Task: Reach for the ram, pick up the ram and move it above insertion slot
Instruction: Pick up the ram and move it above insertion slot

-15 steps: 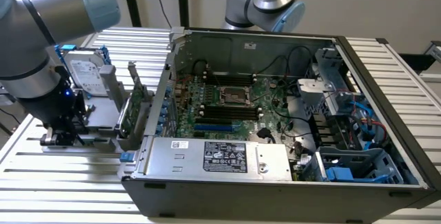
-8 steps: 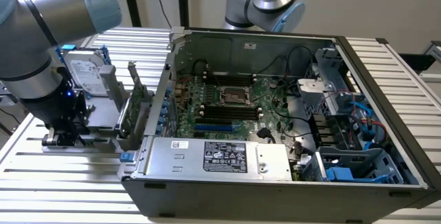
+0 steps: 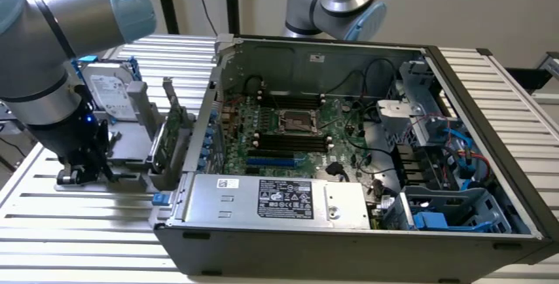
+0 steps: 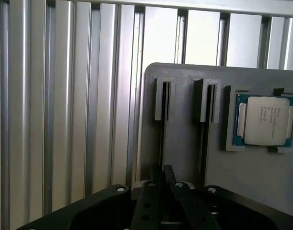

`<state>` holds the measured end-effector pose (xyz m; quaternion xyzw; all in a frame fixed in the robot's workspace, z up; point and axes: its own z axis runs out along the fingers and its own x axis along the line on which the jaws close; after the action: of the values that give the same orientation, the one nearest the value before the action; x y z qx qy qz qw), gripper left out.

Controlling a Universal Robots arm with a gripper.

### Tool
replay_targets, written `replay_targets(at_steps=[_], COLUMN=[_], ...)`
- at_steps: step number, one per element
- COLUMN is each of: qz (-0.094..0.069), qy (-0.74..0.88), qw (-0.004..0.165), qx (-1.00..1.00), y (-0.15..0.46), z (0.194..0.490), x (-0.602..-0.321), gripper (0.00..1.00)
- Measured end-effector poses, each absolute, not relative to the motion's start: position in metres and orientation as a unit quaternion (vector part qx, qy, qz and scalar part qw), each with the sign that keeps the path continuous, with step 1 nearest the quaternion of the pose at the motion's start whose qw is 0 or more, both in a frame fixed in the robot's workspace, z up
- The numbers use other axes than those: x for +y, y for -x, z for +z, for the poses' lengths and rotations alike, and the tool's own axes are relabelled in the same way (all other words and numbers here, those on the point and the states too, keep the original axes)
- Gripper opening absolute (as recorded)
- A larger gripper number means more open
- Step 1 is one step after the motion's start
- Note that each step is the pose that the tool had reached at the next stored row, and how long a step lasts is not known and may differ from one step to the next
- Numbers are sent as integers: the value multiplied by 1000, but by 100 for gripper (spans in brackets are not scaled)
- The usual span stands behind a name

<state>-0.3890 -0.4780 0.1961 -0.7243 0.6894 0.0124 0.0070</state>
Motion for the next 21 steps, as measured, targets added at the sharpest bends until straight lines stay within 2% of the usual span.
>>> replay_targets(at_steps=[12, 21], qz=[10, 8], qy=[724, 724], qw=[1, -1], qx=[689, 690], y=[389, 388], z=[205, 241], x=[-478, -477], gripper=[14, 14])
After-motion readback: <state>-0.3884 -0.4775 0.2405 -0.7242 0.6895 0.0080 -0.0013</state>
